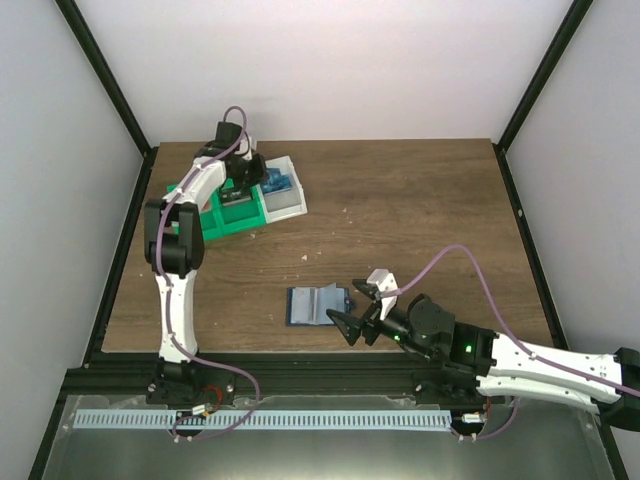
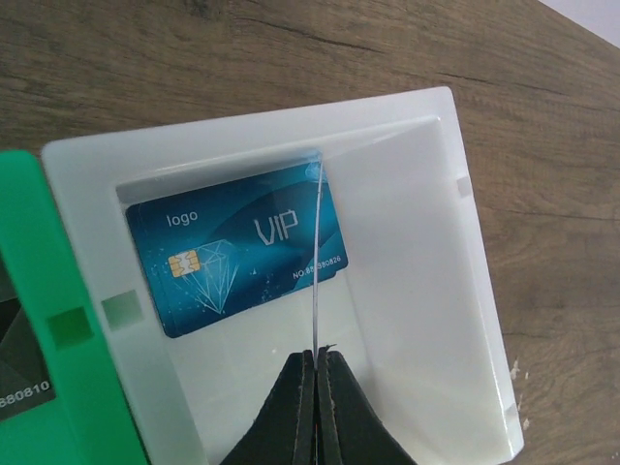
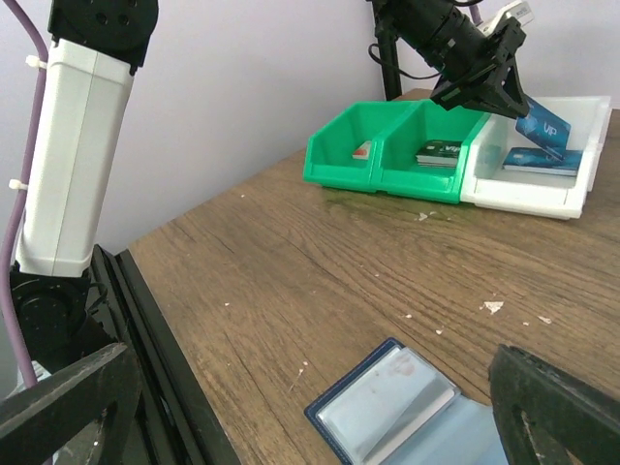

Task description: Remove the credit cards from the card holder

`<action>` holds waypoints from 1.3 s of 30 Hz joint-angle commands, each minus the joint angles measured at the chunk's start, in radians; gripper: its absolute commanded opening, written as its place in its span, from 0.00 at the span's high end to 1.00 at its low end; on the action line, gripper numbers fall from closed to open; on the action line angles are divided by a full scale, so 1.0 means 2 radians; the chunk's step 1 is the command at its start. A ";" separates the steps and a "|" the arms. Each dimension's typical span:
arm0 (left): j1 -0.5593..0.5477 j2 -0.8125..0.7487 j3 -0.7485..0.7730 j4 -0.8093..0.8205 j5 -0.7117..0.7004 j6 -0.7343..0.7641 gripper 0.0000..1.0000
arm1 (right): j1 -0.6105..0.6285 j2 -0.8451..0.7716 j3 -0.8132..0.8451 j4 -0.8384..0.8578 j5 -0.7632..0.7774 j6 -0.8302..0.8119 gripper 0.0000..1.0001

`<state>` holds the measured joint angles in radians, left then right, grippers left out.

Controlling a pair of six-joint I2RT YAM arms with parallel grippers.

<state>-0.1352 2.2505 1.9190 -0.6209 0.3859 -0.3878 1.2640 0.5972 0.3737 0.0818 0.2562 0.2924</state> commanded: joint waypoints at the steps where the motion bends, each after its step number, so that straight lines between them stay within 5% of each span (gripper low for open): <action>1: 0.003 0.021 0.032 -0.010 -0.013 0.006 1.00 | 0.002 -0.013 0.025 -0.015 0.018 0.027 0.00; 22: 0.002 0.033 0.042 0.018 -0.011 -0.014 0.91 | 0.002 -0.036 0.023 -0.042 0.037 0.043 0.00; 28: 0.003 0.033 0.043 0.024 -0.014 -0.014 1.00 | 0.002 -0.045 0.024 -0.054 0.037 0.057 0.00; 39: 0.003 0.020 0.002 0.076 -0.018 -0.061 1.00 | 0.002 -0.057 0.022 -0.061 0.034 0.055 0.00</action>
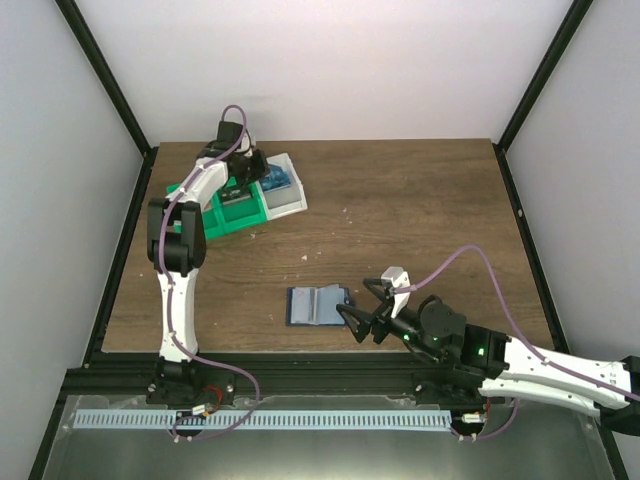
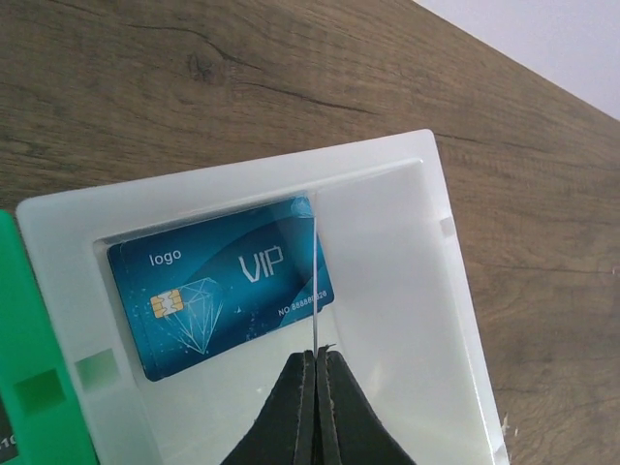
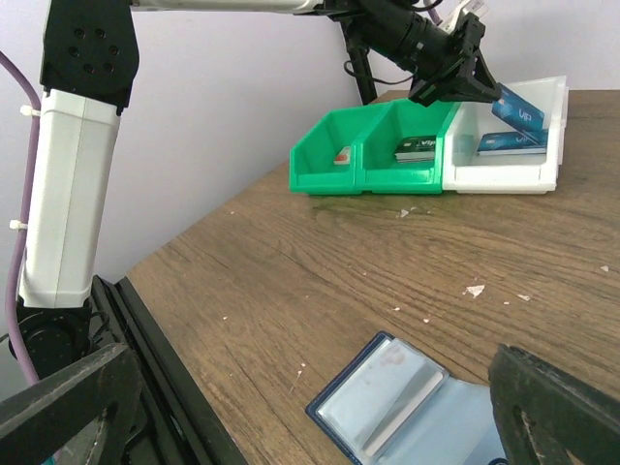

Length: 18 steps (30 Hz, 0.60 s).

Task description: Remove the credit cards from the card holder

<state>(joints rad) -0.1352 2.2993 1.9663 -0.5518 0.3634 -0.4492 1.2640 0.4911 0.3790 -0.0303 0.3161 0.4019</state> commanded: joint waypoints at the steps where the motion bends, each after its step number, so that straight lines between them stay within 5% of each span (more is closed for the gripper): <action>1: 0.002 -0.006 -0.030 0.051 -0.005 -0.037 1.00 | 0.002 -0.004 0.017 -0.006 0.004 0.002 0.00; 6: 0.002 -0.005 -0.042 0.064 -0.005 -0.062 0.98 | 0.003 0.001 0.017 -0.010 -0.001 0.002 0.00; 18: 0.003 -0.015 -0.047 0.070 -0.025 -0.066 0.75 | 0.002 -0.003 0.021 -0.018 0.005 0.006 0.00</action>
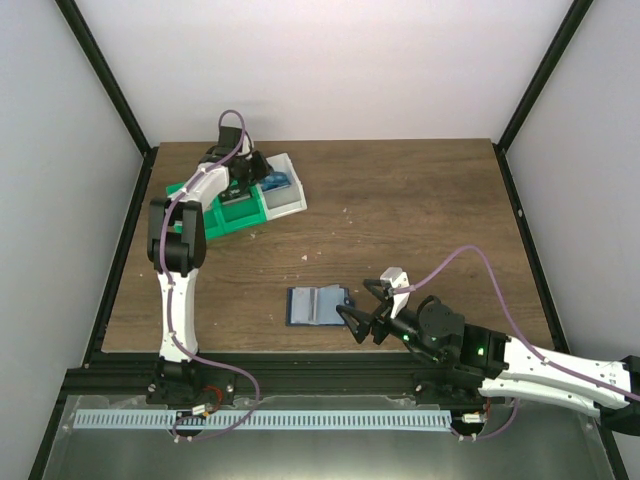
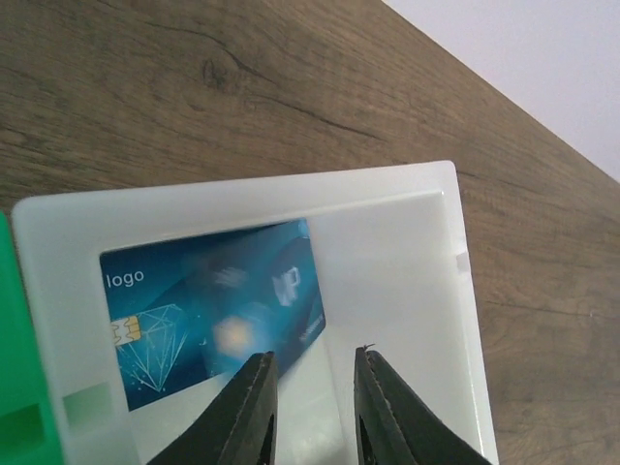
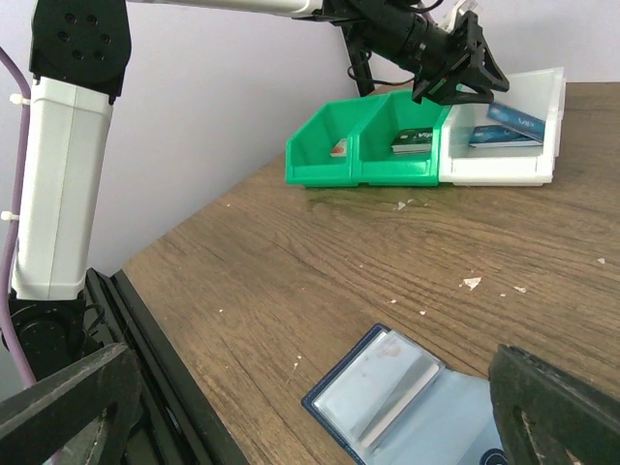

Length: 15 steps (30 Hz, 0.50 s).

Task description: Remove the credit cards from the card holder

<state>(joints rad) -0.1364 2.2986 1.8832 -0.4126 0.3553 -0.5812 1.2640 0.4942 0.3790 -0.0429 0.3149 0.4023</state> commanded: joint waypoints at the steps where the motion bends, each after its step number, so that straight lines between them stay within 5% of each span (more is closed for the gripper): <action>1: 0.003 -0.017 -0.005 0.001 -0.023 0.001 0.74 | 0.002 -0.004 0.021 -0.012 0.005 0.007 0.00; 11: 0.003 -0.076 -0.011 0.012 -0.014 0.000 0.60 | 0.002 0.008 0.036 -0.040 0.028 0.044 0.00; 15: 0.000 -0.124 -0.047 0.020 0.006 0.006 0.41 | 0.002 0.022 0.047 -0.100 0.094 0.129 0.00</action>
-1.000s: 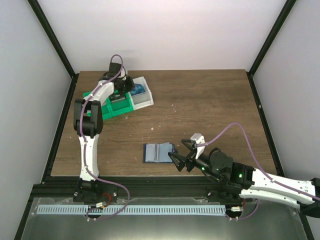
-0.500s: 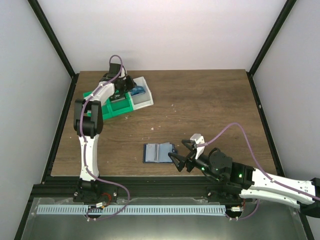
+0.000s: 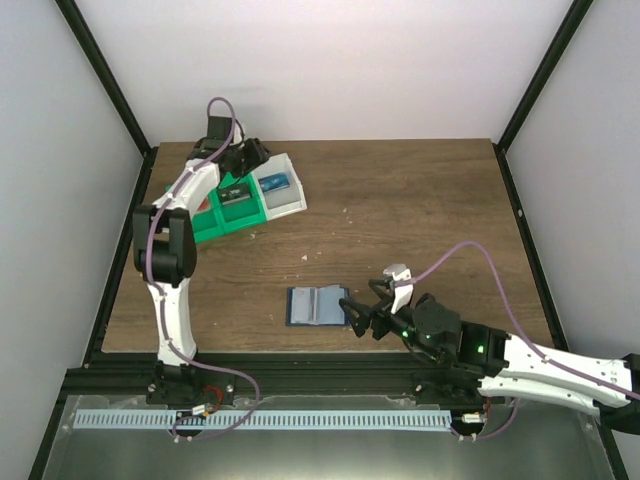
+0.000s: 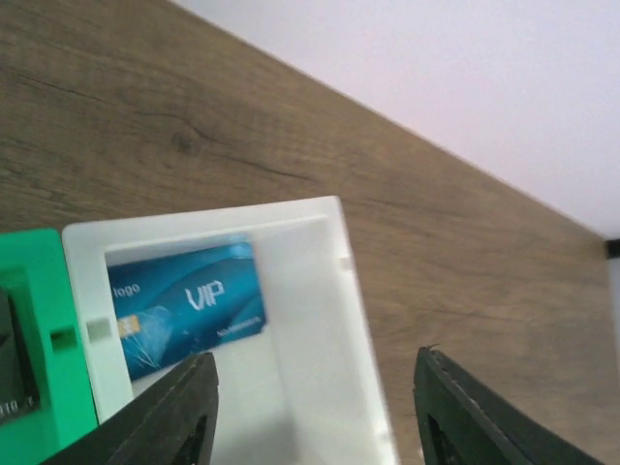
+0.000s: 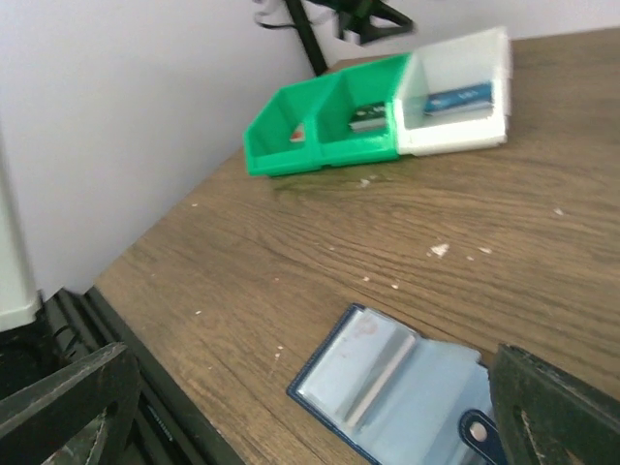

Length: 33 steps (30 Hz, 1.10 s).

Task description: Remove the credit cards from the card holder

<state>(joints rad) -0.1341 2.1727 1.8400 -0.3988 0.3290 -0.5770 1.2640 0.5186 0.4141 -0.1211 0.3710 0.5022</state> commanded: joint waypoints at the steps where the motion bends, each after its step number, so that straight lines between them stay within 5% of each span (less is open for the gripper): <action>1: -0.001 -0.074 -0.047 0.013 0.021 0.005 0.36 | 0.002 0.014 0.035 -0.075 0.075 0.092 0.00; 8: -0.004 -0.173 -0.123 -0.029 0.025 0.039 0.00 | 0.002 0.053 0.062 -0.105 0.066 0.120 0.01; 14: -0.024 -0.278 -0.229 -0.031 0.037 0.065 0.00 | 0.002 0.093 0.071 -0.082 0.015 0.137 0.09; 23: -0.092 -0.413 -0.439 0.029 0.097 0.049 0.24 | 0.000 0.170 0.072 -0.045 -0.016 0.171 0.47; 33: -0.113 -0.520 -0.602 0.131 0.146 -0.021 0.22 | -0.008 0.284 0.097 0.009 -0.044 0.182 0.55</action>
<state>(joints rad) -0.3553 1.1969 0.7124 -0.2676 0.5678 -0.5510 1.2579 1.0237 0.5434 -0.1787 0.3134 0.8539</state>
